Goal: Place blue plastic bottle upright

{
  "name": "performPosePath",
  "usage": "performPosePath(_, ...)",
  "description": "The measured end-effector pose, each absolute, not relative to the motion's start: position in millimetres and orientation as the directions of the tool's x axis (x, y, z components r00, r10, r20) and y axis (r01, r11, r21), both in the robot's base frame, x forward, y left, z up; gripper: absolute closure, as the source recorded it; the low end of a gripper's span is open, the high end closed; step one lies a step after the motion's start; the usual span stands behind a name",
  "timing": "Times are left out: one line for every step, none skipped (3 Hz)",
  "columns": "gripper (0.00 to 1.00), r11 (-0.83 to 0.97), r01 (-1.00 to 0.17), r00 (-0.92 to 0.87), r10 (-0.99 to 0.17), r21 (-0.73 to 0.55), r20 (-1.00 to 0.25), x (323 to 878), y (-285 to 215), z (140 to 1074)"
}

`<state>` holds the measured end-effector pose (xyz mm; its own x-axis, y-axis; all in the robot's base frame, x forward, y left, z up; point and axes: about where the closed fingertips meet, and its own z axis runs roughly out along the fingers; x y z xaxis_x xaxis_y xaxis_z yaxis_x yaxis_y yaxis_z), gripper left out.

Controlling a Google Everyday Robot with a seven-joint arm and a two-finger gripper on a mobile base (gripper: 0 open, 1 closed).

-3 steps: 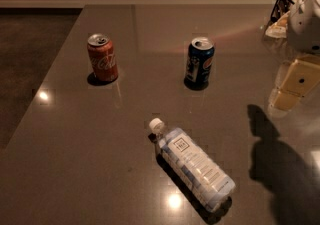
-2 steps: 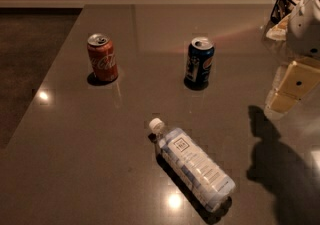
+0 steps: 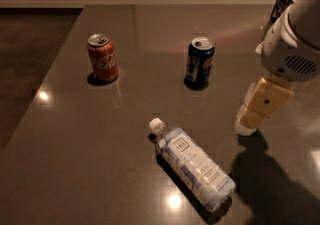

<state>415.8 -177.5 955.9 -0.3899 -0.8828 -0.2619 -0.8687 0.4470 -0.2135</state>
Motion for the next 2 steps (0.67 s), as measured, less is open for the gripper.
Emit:
performPosePath(0.00,0.447,-0.869,-0.390,-0.883,-0.213,-0.262,415.8,-177.4,956.0)
performPosePath(0.00,0.453,-0.868,-0.399,-0.880,-0.203,-0.258,414.6,-178.2,957.8)
